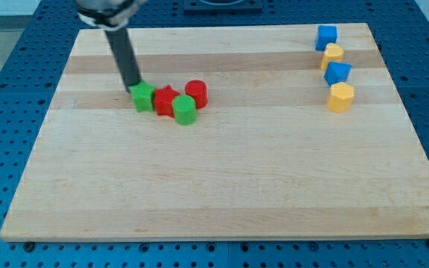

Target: Slide green circle closer to yellow heart

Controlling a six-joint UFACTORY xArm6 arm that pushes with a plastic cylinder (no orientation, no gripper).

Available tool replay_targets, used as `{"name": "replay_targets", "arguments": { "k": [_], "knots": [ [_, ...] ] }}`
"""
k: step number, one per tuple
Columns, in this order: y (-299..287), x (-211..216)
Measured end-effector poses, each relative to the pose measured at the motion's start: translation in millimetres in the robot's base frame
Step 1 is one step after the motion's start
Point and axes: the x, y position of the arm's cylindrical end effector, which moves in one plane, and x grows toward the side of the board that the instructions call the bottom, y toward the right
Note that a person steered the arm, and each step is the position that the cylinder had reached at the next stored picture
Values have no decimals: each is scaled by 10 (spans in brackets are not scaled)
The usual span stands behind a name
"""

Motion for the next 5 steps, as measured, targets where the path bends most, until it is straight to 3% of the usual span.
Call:
{"name": "replay_targets", "arguments": {
  "k": [3,4,5],
  "knots": [
    [1392,801],
    [1617,1064],
    [1451,1395]
  ]
}}
